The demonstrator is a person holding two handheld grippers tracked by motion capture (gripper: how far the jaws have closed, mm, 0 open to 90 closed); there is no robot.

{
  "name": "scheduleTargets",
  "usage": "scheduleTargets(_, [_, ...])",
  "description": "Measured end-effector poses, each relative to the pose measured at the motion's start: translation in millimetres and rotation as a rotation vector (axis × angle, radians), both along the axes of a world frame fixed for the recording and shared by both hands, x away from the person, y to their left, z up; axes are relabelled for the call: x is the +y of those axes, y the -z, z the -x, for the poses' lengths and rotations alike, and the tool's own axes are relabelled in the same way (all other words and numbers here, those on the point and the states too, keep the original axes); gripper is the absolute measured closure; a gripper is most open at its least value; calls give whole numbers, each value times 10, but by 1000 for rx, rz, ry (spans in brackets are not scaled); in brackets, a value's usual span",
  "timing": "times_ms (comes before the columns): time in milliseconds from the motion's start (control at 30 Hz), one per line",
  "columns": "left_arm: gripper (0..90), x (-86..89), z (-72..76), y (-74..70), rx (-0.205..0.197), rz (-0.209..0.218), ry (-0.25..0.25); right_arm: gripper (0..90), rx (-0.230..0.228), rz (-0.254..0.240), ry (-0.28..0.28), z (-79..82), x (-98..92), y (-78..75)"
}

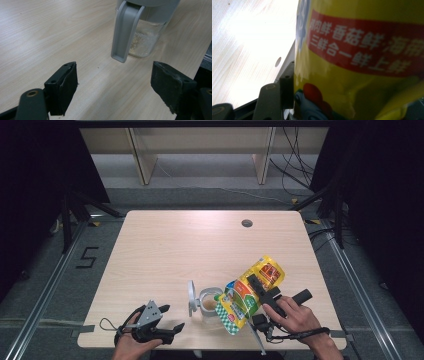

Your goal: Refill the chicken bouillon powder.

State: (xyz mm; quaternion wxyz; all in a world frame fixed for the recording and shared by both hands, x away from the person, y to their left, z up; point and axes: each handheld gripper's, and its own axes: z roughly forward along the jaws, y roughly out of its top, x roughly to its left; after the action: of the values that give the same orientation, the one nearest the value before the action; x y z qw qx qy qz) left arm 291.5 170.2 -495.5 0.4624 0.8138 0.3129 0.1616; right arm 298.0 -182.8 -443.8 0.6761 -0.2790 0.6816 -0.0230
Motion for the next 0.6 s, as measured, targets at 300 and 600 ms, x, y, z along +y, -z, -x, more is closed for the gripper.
scheduleTargets(300, [211, -11, 9, 5, 20, 13, -14, 421, 1, 19, 16, 8, -2, -3])
scheduleTargets(600, [210, -11, 14, 8, 14, 11, -16, 421, -11, 35, 1, 32, 18, -16])
